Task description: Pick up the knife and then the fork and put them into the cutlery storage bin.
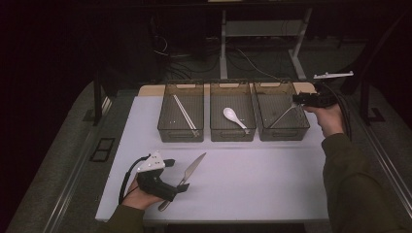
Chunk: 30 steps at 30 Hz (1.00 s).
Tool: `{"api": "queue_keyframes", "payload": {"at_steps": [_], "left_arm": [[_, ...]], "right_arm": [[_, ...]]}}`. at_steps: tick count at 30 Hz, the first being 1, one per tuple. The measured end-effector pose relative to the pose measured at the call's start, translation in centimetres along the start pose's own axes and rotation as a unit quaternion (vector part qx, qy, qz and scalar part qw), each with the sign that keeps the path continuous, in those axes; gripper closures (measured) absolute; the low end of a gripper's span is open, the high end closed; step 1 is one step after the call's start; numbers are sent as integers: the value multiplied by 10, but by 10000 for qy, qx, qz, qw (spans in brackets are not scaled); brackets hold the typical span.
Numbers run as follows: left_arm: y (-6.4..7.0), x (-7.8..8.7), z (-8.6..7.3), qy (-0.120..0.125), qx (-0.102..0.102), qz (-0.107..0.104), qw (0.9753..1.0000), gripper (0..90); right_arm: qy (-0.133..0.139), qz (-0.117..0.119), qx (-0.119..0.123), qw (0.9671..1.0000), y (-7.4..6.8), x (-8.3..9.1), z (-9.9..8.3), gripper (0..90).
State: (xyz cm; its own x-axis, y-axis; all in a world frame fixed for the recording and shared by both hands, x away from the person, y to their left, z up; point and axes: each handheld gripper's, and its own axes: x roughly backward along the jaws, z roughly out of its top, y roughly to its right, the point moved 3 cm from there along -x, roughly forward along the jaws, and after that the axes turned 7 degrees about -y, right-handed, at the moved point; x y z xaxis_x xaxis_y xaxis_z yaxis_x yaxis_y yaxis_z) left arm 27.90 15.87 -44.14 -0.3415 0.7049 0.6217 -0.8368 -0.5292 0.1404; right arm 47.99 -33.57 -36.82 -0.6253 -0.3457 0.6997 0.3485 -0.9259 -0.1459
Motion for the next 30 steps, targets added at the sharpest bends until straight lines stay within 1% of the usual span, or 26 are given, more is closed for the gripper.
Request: {"api": "queue_keyframes", "payload": {"at_steps": [2, 5, 6, 9, 11, 13, 16, 18, 20, 23, 24, 27, 30], "left_arm": [[0, 0, 0, -5, -1, -5, 10000, 0], [0, 0, 0, -8, -6, -13, 10000, 0], [0, 0, 0, -8, -3, -11, 10000, 0], [0, 0, 0, -7, 0, -10, 10000, 0], [1, 0, 0, -5, 1, -4, 10000, 0], [1, 0, 0, -5, 5, 1, 10000, 0], [0, -1, 0, -37, 7, 6, 10000, 0], [0, -1, 0, -54, 8, 18, 10000, 0], [1, -1, 0, -60, 8, 28, 10000, 0], [1, -2, -1, -105, -2, 31, 9999, 0], [1, -2, -1, -128, 7, 19, 9999, 0], [2, -3, -1, -169, -9, 20, 9999, 0], [3, -4, -1, -201, -4, 40, 9998, 0]], "right_arm": [[64, -122, -39, 9999, 4, 4, 0, 535], [84, -204, -32, 9998, 10, 8, -1, 487], [97, -194, -65, 9997, 11, 10, -1, 466], [77, -207, -56, 9997, 13, 14, -2, 398], [45, -229, -11, 9997, 12, 17, -4, 380], [72, -135, -3, 9999, 9, 20, -5, 358], [76, 83, 131, 9999, 1, 25, -8, 339], [84, 232, 247, 9994, -8, 30, -12, 322], [152, 360, 397, 9984, -16, 35, -16, 310], [225, 555, 608, 9964, -31, 43, -26, 298], [240, 620, 644, 9957, -37, 46, -30, 294], [232, 782, 863, 9929, -51, 52, -43, 291], [262, 936, 991, 9903, -64, 57, -57, 291]]}}
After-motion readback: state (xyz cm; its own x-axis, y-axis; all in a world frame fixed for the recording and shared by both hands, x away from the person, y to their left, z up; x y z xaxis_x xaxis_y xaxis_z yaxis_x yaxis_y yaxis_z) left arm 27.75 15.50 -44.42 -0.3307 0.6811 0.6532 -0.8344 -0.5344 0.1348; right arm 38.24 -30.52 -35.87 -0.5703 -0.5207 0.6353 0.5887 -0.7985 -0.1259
